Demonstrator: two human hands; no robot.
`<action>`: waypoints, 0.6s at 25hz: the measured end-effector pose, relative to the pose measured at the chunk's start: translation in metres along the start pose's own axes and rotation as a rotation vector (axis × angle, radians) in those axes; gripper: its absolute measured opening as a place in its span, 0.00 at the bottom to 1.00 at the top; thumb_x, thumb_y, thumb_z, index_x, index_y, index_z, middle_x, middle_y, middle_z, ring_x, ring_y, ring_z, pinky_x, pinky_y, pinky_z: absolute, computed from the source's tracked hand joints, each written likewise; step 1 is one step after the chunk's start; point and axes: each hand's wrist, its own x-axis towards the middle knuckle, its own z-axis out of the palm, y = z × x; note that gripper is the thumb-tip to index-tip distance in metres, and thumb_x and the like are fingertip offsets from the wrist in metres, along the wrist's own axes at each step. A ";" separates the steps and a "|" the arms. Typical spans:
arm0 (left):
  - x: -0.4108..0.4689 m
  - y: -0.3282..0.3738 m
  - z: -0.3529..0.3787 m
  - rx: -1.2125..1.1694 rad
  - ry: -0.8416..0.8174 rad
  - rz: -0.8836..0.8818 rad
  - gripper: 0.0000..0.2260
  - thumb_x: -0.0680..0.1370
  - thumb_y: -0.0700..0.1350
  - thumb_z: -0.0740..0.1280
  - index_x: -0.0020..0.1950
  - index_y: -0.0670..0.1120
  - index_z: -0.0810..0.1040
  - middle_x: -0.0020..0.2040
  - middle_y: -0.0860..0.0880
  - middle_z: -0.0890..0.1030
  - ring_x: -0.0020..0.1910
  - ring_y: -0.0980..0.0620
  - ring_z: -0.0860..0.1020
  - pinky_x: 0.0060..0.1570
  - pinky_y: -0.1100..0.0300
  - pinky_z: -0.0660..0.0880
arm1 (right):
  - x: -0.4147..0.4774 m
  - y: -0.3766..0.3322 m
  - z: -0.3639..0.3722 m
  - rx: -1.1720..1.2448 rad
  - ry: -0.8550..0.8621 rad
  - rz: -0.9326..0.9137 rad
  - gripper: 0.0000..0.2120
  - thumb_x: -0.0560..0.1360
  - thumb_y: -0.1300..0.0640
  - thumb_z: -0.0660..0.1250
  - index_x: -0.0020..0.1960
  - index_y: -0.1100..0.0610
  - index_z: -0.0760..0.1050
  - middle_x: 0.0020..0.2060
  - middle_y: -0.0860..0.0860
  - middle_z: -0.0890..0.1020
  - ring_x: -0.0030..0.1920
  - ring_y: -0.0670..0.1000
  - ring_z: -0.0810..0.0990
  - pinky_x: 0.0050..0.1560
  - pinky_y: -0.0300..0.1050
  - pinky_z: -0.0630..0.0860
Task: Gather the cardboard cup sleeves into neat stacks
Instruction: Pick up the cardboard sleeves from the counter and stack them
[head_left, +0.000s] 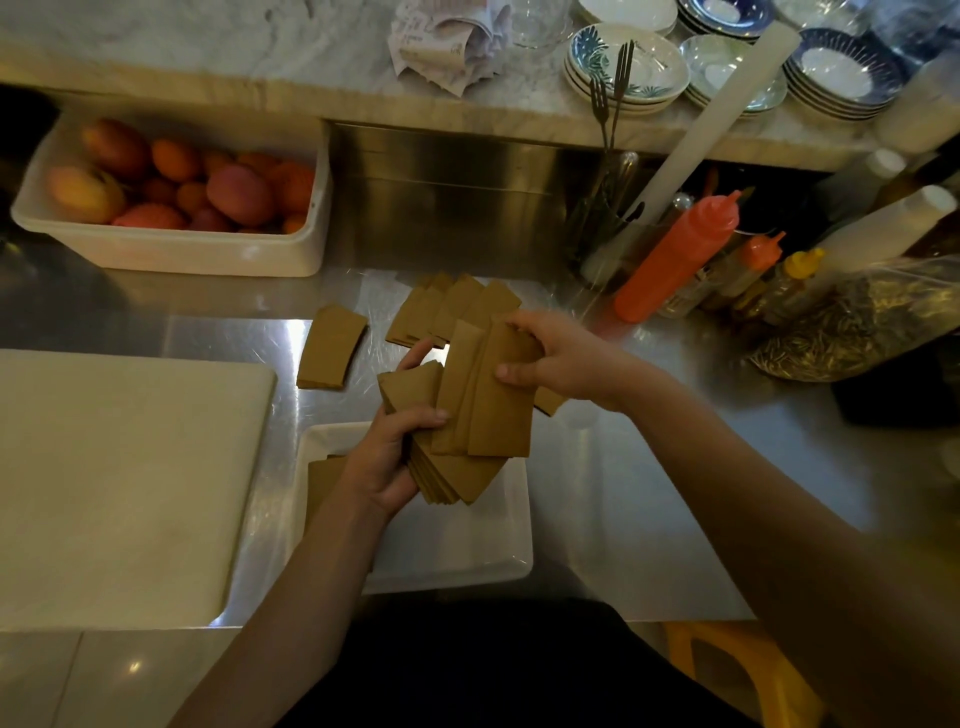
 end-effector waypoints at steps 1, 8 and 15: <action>0.000 0.001 0.001 -0.004 -0.006 -0.007 0.37 0.63 0.37 0.74 0.70 0.56 0.72 0.63 0.41 0.79 0.57 0.38 0.81 0.48 0.41 0.79 | 0.000 -0.001 0.001 -0.002 0.013 -0.012 0.28 0.75 0.54 0.69 0.71 0.52 0.64 0.65 0.51 0.72 0.62 0.53 0.74 0.61 0.52 0.75; 0.000 -0.001 0.015 0.091 0.035 -0.269 0.45 0.51 0.62 0.81 0.65 0.49 0.75 0.57 0.40 0.83 0.55 0.40 0.82 0.47 0.45 0.81 | -0.003 -0.011 0.014 -0.388 -0.047 -0.262 0.25 0.76 0.50 0.67 0.71 0.52 0.65 0.59 0.49 0.72 0.57 0.47 0.71 0.56 0.42 0.70; 0.002 -0.014 0.010 0.012 0.058 -0.306 0.36 0.65 0.62 0.74 0.68 0.48 0.75 0.54 0.39 0.82 0.49 0.42 0.83 0.49 0.46 0.80 | -0.002 0.009 0.038 -0.414 0.303 -0.404 0.25 0.74 0.41 0.67 0.67 0.50 0.71 0.58 0.50 0.73 0.56 0.47 0.70 0.55 0.40 0.70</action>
